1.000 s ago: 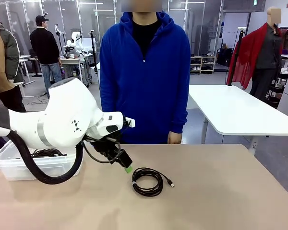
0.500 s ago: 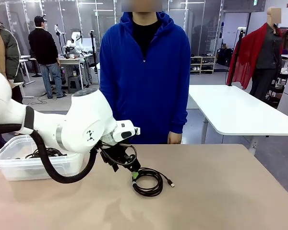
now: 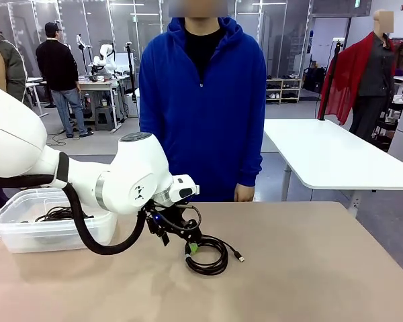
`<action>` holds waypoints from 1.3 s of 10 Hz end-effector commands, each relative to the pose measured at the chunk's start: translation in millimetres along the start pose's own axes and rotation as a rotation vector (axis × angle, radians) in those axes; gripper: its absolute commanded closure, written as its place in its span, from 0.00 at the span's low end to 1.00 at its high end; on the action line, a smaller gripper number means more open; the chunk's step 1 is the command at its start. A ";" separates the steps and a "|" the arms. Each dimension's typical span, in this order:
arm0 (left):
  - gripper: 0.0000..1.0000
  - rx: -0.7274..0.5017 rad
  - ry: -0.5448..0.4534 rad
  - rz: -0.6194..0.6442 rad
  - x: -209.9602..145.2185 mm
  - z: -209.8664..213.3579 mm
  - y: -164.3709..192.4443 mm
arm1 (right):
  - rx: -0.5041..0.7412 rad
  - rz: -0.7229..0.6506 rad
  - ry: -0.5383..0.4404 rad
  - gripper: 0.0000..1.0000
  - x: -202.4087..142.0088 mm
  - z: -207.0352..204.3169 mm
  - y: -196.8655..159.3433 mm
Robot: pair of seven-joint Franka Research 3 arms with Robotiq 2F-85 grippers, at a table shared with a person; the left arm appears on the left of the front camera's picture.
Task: Organize and store the cables.
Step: Place the USB Extension Cable into the Organizing box.
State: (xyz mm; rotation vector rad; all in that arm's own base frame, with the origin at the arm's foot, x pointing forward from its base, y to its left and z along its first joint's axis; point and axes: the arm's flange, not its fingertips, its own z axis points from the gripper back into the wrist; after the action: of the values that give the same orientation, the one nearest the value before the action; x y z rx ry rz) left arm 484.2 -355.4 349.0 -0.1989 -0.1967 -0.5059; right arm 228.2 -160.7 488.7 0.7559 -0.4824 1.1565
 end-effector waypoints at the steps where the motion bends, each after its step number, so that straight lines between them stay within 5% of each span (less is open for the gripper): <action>1: 0.00 0.021 0.035 0.055 11.3 -5.4 -7.3 | -0.004 -0.003 -0.005 0.00 2.0 2.1 0.2; 13: 0.00 0.169 0.138 0.439 20.3 -11.3 -43.6 | -0.004 -0.003 -0.005 0.00 2.0 2.1 0.2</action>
State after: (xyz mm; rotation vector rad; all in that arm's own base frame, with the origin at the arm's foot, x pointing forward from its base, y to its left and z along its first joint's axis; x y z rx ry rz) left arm 474.3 -392.3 349.5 -0.0836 -0.0815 -0.0903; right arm 228.0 -160.6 489.3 0.7516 -0.4799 1.1540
